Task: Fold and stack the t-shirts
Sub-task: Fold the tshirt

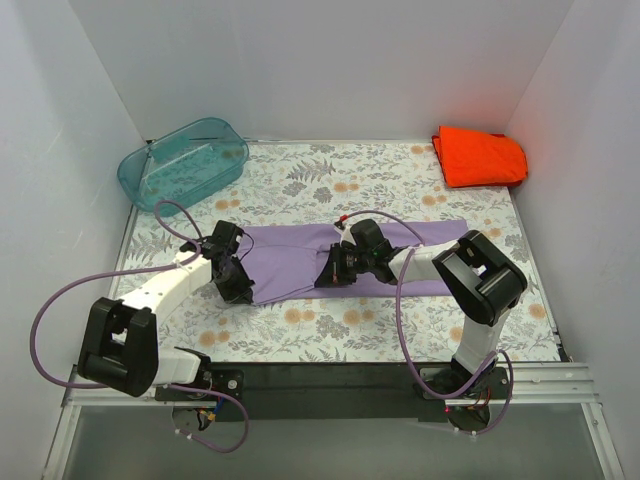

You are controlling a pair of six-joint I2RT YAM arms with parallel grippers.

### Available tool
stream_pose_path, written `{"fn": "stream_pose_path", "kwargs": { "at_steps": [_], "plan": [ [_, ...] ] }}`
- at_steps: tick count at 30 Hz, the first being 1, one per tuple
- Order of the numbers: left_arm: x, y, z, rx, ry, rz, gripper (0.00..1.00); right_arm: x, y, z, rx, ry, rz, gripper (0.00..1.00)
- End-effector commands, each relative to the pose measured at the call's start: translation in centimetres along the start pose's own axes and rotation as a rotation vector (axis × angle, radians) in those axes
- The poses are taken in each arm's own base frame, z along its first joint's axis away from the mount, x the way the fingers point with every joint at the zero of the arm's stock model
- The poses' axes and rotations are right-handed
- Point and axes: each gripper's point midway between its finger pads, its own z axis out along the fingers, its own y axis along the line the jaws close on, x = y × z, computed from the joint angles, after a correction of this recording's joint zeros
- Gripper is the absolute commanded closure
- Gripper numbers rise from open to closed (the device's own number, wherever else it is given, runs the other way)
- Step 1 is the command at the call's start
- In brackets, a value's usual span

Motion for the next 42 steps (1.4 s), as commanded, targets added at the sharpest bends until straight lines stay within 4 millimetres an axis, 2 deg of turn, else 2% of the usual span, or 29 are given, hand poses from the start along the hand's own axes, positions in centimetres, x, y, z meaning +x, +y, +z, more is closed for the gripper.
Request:
{"fn": "stream_pose_path", "kwargs": {
  "at_steps": [1,9,16,24,31,35,42],
  "plan": [
    [-1.5,-0.4,-1.2,0.013,-0.06,0.005,1.0,-1.5,2.3,-0.4,-0.056,-0.036,-0.047,0.99],
    [-3.5,-0.9,-0.8,0.007,-0.069,0.009,1.0,-3.2,3.0,-0.7,-0.038,-0.058,-0.082,0.99],
    [-5.1,-2.5,-1.1,0.049,-0.065,0.009,1.0,-5.4,3.1,-1.4,-0.022,-0.066,-0.078,0.99],
    [-6.9,-3.3,-1.7,0.08,-0.052,-0.017,1.0,-7.6,3.3,-0.9,-0.019,-0.044,-0.08,0.99],
    [-9.0,-3.7,-1.3,0.092,-0.053,-0.042,1.0,-9.3,3.1,-0.2,-0.016,-0.05,-0.077,0.99],
    [-10.0,-3.8,-0.5,0.082,-0.049,-0.055,0.96,-10.0,2.5,0.4,-0.007,-0.046,-0.07,0.99],
    [-11.4,-3.6,0.5,0.054,-0.07,-0.064,0.82,-11.3,1.8,1.1,-0.001,-0.05,-0.058,0.97]
  ]
}}
